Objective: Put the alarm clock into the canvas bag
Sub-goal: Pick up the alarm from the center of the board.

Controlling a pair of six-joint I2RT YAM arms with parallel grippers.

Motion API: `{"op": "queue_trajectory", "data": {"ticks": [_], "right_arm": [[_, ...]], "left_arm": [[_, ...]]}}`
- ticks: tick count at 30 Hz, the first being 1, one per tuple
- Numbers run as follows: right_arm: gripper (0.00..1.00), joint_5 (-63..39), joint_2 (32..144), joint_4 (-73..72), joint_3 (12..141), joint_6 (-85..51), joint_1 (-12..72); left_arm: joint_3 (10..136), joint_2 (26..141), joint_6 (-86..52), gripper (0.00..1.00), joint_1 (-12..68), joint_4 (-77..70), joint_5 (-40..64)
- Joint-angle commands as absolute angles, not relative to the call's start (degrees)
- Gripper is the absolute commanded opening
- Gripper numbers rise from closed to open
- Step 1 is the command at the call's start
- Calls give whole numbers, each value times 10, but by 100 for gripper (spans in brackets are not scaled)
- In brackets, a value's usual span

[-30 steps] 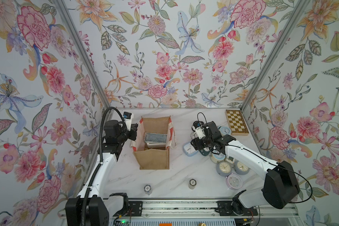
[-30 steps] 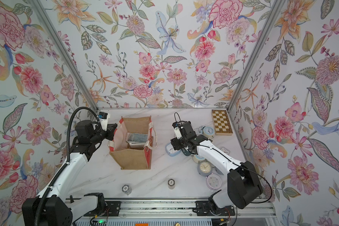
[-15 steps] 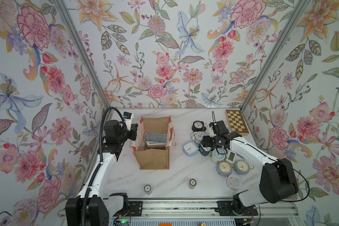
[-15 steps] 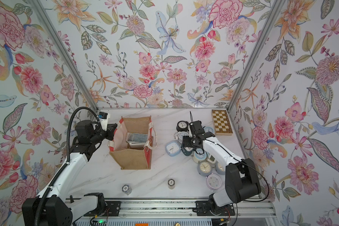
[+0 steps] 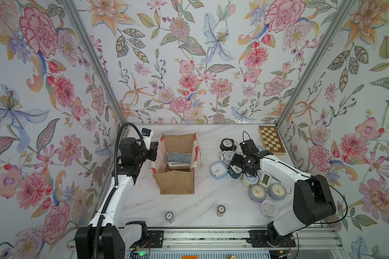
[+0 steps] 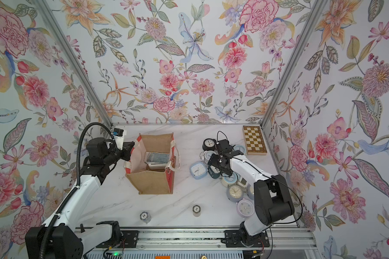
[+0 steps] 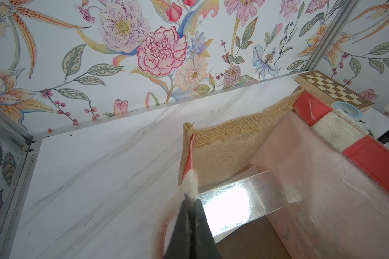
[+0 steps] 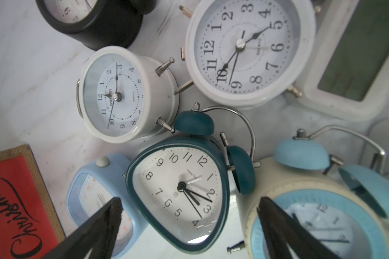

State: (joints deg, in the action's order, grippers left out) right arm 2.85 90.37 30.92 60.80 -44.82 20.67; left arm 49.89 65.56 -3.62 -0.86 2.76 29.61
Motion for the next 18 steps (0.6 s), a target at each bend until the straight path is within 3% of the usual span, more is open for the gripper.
{"op": "queue_trajectory", "data": {"ticks": [1, 18], "right_arm": [[99, 45, 920, 330, 626, -491, 216], [97, 88, 997, 390, 699, -519, 242]], "left_arm": [[499, 650, -27, 4, -11, 23, 294], [499, 650, -26, 4, -11, 24, 293]]}}
